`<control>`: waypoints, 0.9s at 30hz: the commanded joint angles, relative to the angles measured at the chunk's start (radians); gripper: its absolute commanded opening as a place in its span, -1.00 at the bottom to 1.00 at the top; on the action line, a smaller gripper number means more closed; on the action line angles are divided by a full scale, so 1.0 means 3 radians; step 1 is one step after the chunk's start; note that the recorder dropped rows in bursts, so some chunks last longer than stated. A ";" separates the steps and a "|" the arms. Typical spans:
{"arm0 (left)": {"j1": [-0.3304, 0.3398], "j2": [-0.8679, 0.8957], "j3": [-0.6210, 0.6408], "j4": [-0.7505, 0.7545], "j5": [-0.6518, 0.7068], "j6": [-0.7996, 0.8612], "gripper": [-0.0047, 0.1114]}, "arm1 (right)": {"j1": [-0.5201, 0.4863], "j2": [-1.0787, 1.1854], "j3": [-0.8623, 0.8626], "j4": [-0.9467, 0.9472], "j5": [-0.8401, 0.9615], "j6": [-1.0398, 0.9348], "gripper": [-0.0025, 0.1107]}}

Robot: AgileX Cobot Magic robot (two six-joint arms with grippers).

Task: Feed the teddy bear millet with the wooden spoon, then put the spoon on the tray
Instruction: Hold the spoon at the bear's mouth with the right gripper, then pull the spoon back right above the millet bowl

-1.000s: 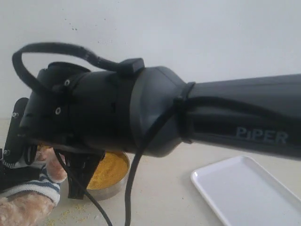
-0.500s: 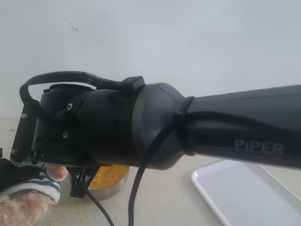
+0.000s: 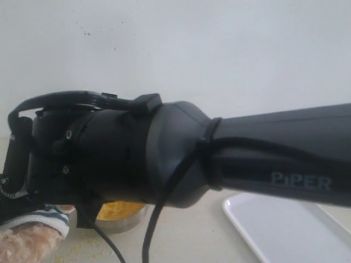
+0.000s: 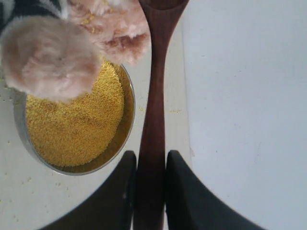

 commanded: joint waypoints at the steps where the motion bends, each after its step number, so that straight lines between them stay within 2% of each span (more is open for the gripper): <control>1: 0.0008 -0.0007 -0.0030 -0.0043 0.0110 0.0027 -0.85 | 0.0068 -0.0018 0.0006 -0.0279 -0.0021 0.0169 -0.96; 5: 0.0008 -0.0007 -0.0030 -0.0043 0.0110 0.0027 -0.85 | 0.0081 -0.0018 0.0006 -0.0310 0.0032 0.0169 -0.96; 12: 0.0008 -0.0007 -0.0030 -0.0043 0.0123 0.0027 -0.85 | 0.0184 -0.0018 0.0006 -0.0840 0.0181 0.0374 -0.96; 22: 0.0008 -0.0007 -0.0030 -0.0049 0.0139 0.0027 -0.85 | 0.0203 -0.0018 0.0006 -0.0748 0.0370 0.0573 -0.96; 27: 0.0008 -0.0007 -0.0030 -0.0051 0.0150 0.0027 -0.85 | 0.0097 -0.0027 0.0006 -0.0836 0.0554 0.0573 -0.96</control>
